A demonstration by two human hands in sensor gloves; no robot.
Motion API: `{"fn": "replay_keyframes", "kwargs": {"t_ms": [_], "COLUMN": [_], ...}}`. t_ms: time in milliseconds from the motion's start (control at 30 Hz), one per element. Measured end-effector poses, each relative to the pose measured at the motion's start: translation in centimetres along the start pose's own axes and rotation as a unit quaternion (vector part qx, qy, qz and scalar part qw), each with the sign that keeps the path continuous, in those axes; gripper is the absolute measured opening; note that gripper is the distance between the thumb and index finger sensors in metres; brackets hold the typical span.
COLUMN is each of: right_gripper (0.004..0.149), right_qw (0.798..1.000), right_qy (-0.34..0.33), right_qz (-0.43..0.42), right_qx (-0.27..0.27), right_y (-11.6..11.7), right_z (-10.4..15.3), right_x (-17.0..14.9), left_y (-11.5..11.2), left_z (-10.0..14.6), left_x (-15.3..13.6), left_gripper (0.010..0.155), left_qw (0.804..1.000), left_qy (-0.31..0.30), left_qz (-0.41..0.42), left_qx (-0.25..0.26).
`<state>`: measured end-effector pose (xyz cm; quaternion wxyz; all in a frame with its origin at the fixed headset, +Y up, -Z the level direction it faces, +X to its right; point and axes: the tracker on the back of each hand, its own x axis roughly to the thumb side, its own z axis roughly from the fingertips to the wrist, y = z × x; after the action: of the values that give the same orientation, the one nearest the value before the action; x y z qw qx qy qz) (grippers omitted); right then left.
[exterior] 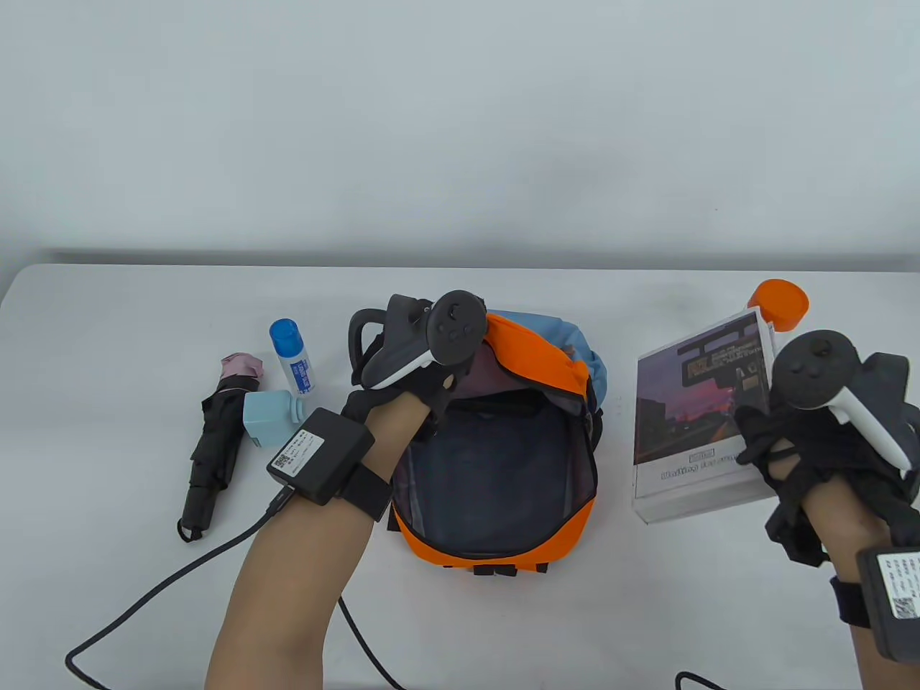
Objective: Pack school bag
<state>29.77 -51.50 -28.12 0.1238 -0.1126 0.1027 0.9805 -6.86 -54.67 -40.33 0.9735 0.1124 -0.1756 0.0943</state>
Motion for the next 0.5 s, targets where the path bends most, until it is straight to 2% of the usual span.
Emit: {"fn": "replay_keyframes", "kwargs": {"t_ms": [133,233,333,500], "right_gripper": [0.069,0.067,0.066,0.067], "right_qw": [0.996,0.983,0.971,0.965], "right_qy": [-0.057,-0.111,-0.136,-0.128], "right_qz": [-0.028,-0.053,-0.086,-0.115], "right_qx": [0.061,0.134,0.177,0.199], "right_y": [1.3,4.4,7.9,12.4], "right_z": [2.5,3.2,2.2,-1.1], "right_x": [0.5,1.9,3.6,5.9], "left_y": [0.5,0.9,1.1,1.4], "left_z": [-0.3,0.1,0.5,1.3], "left_x": [0.7,1.7,2.5,3.3], "left_gripper": [0.043,0.043,0.043,0.043], "left_qw": [1.0,1.0,0.999,0.999], "left_qy": [-0.002,-0.019,-0.029,-0.046], "left_qz": [0.003,-0.007,-0.017,-0.026], "left_qx": [0.001,0.008,0.008,0.006]}}
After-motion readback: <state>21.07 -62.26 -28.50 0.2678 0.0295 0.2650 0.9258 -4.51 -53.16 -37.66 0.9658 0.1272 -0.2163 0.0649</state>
